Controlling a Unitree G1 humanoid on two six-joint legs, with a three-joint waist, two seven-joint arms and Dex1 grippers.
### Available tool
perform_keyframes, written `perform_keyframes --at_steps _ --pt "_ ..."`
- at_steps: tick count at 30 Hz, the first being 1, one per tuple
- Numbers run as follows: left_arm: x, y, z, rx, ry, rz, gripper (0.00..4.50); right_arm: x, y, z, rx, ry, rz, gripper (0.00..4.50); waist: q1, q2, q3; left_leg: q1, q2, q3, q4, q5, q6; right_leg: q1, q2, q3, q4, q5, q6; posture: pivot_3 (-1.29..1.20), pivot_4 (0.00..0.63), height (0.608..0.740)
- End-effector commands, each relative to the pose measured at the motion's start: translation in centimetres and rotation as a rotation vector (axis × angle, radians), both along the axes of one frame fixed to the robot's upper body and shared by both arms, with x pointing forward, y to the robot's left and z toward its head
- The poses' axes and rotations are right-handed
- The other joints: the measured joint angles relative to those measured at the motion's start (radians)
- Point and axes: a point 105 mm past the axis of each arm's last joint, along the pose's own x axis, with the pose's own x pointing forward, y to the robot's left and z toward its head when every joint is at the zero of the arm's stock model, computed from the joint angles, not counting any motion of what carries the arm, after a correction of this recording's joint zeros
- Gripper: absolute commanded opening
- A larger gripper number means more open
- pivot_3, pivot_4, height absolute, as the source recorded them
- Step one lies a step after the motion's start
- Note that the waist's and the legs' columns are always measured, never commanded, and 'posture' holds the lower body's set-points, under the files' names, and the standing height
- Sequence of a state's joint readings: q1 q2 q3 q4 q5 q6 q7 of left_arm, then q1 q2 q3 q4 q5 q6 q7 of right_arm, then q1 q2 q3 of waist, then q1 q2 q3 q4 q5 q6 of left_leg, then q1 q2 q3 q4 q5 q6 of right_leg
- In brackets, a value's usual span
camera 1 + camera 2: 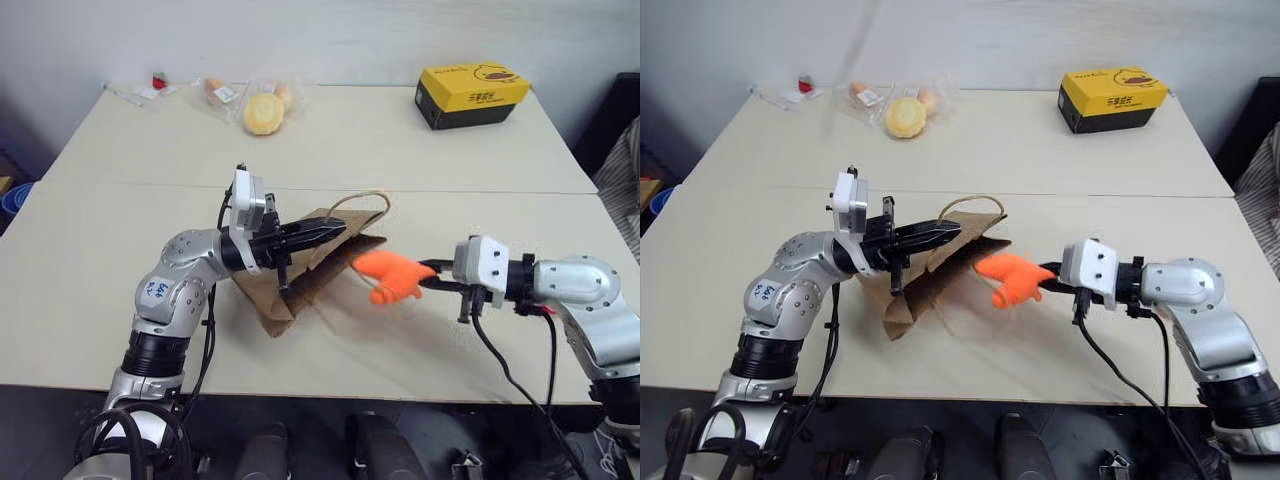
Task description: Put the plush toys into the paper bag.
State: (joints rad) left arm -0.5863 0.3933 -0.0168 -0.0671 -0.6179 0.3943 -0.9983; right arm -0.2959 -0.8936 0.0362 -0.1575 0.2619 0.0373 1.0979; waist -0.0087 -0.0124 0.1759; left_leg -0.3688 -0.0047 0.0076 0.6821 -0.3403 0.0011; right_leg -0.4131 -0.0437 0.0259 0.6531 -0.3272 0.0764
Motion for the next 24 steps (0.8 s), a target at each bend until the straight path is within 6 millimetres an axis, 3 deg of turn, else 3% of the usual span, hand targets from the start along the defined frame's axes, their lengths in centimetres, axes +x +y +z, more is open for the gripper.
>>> perform_keyframes --at_steps 1,7,16,18,21,24 --pt "-0.2 0.0 1.2 -0.008 -0.055 -0.01 0.0 0.0 -3.0 1.0 -0.043 -0.056 -0.051 0.05 0.01 0.0 0.0 0.0 0.0 0.0 0.0 0.0 0.001 0.0 0.0 0.0 0.0 0.0 0.0 0.0 0.15 0.74" --pt "-0.2 -0.4 1.2 -0.01 -0.056 -0.017 0.0 -0.1 -4.6 3.1 -0.013 -0.13 -0.065 0.05 0.005 0.0 0.0 0.0 0.0 0.0 0.0 0.0 0.001 0.0 0.001 0.0 0.0 0.0 0.0 0.0 0.15 0.74" --pt "-0.1 -0.9 1.2 -0.008 -0.056 -0.043 0.0 0.9 -9.3 5.6 -0.144 -0.221 -0.174 0.05 0.007 0.0 0.0 0.0 0.0 0.001 0.0 0.0 0.001 0.0 0.001 0.001 0.0 0.0 0.0 0.0 0.15 0.74" --pt "-0.2 -0.9 1.2 -0.008 -0.055 -0.048 0.0 1.1 -10.2 4.8 -0.189 -0.189 -0.208 0.05 0.007 0.0 0.0 0.0 0.0 0.001 0.0 0.0 0.001 0.0 0.001 0.001 0.0 0.0 0.0 0.0 0.15 0.74" --pt "-0.1 -1.0 1.1 -0.007 -0.056 -0.05 0.0 1.3 -9.0 5.0 -0.071 -0.203 -0.191 0.05 0.007 0.0 0.0 0.0 0.0 0.002 0.0 0.0 0.001 0.0 0.001 0.001 0.0 0.0 0.0 0.0 0.15 0.74" --pt "0.1 -1.1 1.2 -0.01 -0.056 -0.046 0.0 0.4 -4.5 6.0 0.066 -0.219 -0.03 0.05 0.003 0.0 0.0 0.0 0.0 0.002 0.0 0.0 0.0 0.0 0.001 0.001 0.001 0.0 0.0 0.0 0.15 0.74"
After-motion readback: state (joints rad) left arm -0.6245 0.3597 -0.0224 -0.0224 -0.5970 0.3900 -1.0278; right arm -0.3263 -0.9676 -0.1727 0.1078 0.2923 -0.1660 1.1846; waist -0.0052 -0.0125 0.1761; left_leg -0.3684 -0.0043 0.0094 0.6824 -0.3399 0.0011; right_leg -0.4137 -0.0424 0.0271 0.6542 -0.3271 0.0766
